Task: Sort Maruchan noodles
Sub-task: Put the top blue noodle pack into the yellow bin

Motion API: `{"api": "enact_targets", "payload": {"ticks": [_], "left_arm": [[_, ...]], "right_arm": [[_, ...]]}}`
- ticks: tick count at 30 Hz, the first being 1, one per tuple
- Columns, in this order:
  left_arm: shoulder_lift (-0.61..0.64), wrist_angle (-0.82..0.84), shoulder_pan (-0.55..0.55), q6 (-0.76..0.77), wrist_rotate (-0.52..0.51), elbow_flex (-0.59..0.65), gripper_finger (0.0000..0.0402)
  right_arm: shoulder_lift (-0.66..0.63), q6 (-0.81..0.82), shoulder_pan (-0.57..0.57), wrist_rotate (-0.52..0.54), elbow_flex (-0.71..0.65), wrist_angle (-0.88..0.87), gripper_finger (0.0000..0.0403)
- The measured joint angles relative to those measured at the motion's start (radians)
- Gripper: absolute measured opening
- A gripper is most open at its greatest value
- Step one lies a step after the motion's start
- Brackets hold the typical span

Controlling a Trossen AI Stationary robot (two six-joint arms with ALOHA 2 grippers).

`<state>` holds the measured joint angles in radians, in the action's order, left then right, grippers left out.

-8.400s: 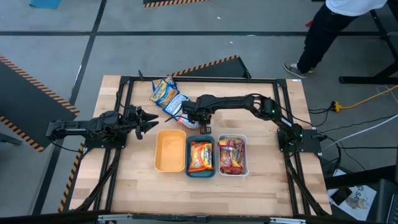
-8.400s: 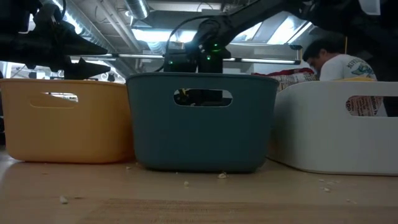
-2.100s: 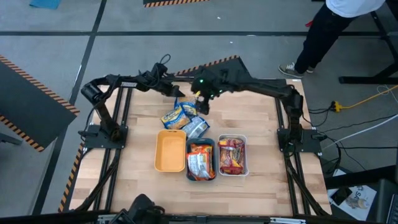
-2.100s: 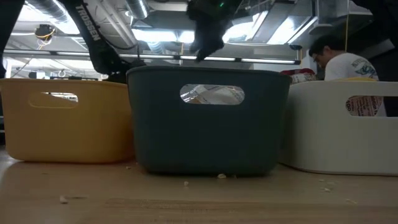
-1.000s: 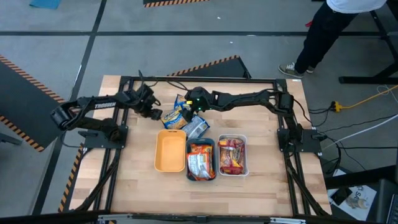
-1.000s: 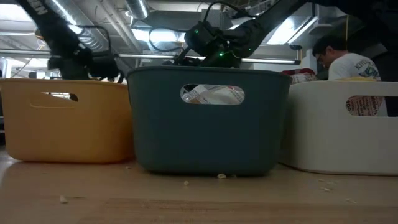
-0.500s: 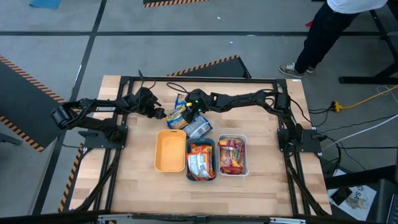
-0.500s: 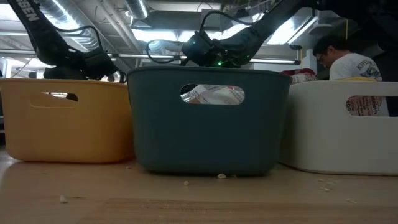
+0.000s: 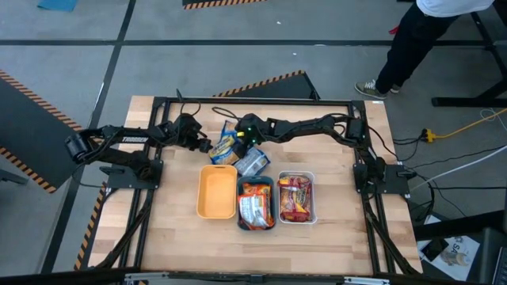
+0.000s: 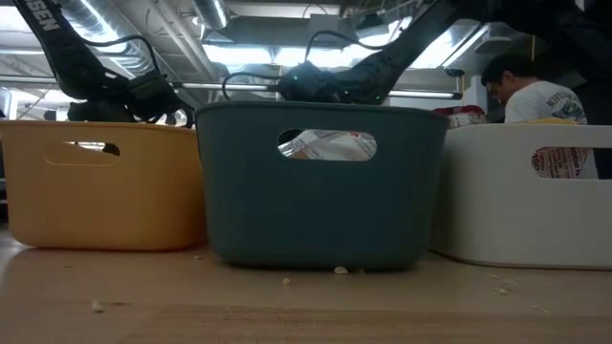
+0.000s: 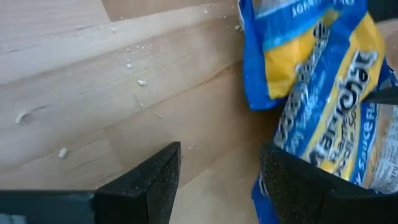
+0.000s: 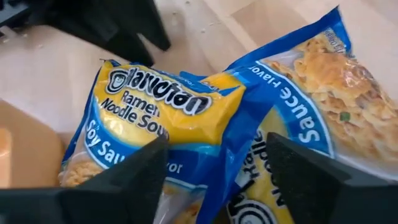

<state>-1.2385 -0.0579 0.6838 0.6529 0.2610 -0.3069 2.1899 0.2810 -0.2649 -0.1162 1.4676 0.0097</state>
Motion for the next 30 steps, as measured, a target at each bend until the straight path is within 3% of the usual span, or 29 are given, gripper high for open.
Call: {"api": "enact_targets", "payload": {"ticks": [12, 18, 30], "left_arm": [[0.000, -0.008, 0.000, -0.007, -0.017, -0.001, 0.0212], [0.001, -0.007, 0.001, -0.008, -0.018, -0.001, 0.0212], [0.001, -0.008, 0.001, -0.008, -0.010, -0.001, 0.0212]], "right_arm": [[0.003, -0.029, 0.003, -0.013, 0.005, -0.014, 0.0017], [0.003, -0.051, 0.003, -0.008, 0.038, -0.049, 0.0004], [-0.005, -0.157, 0.012, 0.027, 0.238, -0.260, 0.0000]]}}
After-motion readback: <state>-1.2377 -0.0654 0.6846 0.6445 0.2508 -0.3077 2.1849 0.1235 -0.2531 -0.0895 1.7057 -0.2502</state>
